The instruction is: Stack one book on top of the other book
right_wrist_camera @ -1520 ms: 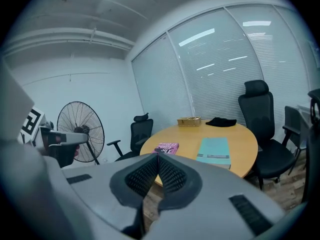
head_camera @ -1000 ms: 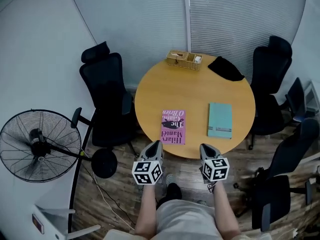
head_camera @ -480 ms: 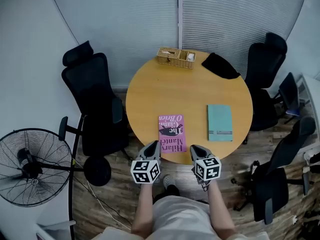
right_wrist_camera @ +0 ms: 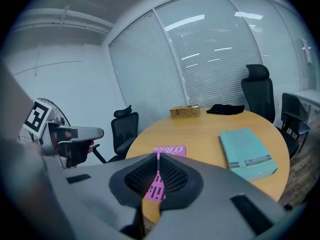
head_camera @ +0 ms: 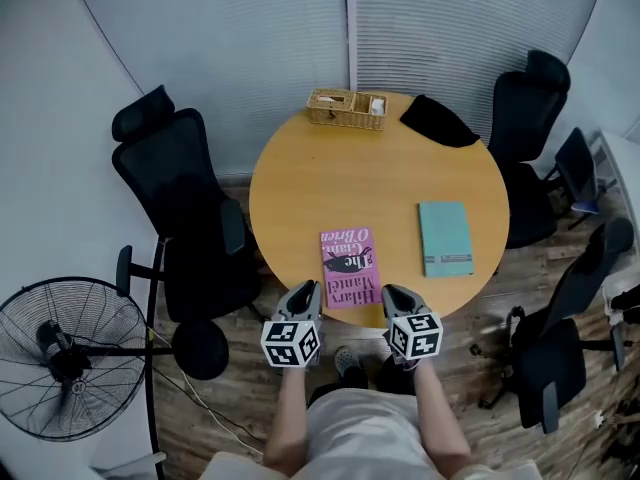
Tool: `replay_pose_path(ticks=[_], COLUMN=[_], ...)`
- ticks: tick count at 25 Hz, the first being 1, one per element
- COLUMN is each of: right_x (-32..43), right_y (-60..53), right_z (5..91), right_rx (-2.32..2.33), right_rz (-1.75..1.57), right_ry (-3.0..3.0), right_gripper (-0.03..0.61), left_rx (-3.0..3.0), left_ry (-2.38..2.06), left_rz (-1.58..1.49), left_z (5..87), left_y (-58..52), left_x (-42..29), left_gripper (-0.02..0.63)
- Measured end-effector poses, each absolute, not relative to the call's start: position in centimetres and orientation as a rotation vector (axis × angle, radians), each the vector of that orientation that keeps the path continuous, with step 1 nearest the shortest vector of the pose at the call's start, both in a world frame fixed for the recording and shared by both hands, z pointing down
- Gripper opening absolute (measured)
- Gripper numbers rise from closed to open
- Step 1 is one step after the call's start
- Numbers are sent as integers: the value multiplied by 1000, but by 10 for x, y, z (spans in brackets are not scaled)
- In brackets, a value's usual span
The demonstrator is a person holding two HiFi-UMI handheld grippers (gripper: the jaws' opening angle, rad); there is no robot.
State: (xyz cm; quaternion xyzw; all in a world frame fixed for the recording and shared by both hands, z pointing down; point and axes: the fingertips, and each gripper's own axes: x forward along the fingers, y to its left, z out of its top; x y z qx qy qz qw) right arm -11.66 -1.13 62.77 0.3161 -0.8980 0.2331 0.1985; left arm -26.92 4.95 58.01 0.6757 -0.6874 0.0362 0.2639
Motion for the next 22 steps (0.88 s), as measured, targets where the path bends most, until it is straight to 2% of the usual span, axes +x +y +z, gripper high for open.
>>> replay_pose_path(ticks=[3, 5, 9, 18, 22], right_x=[-118, -118, -120, -140, -146], right_y=[-13, -14, -14, -25, -32], right_z=[627, 627, 635, 677, 699], right_rx=[882, 874, 836, 695, 679], right_rz=[652, 655, 701, 779, 815], right_ry=[-2519, -2525, -2532, -2458, -2404], right_gripper=[31, 79, 115, 240, 242], left_rx=[1824, 1821, 1825, 1741, 1675], left_ry=[-1848, -1836, -1770, -1661, -1642], left_rz=[105, 111, 127, 149, 148], left_z=[583, 587, 603, 655, 677], left_y=[47, 46, 42, 33, 35], left_x=[-271, -271, -263, -254, -260], left_gripper=[140, 171, 210, 229, 229])
